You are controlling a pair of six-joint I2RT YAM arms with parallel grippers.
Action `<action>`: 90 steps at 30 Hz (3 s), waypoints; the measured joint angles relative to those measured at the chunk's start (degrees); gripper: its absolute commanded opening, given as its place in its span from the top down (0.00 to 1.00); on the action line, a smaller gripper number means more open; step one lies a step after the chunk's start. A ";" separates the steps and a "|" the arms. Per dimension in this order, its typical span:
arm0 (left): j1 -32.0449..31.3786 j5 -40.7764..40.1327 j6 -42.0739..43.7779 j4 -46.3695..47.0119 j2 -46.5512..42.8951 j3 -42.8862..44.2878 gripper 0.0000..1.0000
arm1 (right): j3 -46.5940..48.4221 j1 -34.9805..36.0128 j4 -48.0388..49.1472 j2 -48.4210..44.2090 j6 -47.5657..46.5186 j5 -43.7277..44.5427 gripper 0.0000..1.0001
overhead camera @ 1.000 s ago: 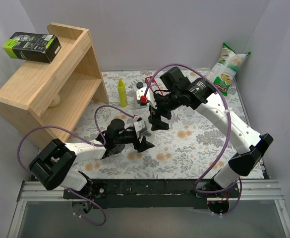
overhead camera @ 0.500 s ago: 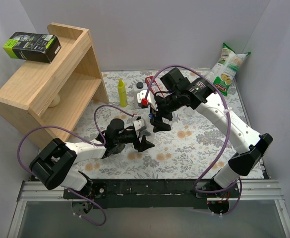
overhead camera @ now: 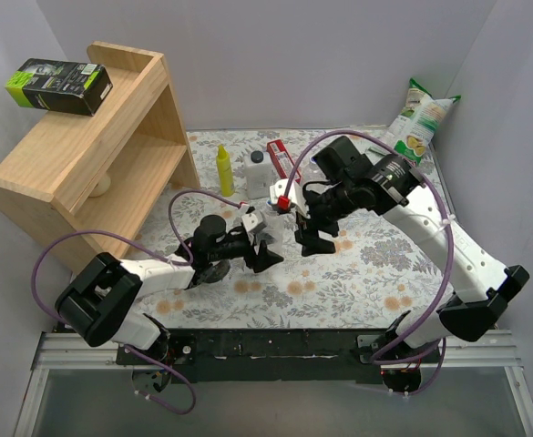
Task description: Screw on the bottle caps
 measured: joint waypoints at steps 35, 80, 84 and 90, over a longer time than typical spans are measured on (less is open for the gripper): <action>-0.44 3.63 7.85 -7.78 0.87 3.23 1.00 | 4.15 0.09 5.14 5.88 -1.36 -2.08 0.28; -1.64 6.36 2.40 -5.60 0.85 4.37 1.00 | -3.02 -0.17 8.81 1.62 -0.74 3.37 0.12; -1.75 6.78 1.84 -5.49 0.85 4.35 1.00 | -4.96 -0.48 8.04 -0.57 -0.42 6.62 0.13; -1.53 7.41 6.51 -8.00 0.85 4.42 1.00 | -4.79 -1.05 4.35 -0.85 0.52 10.38 0.16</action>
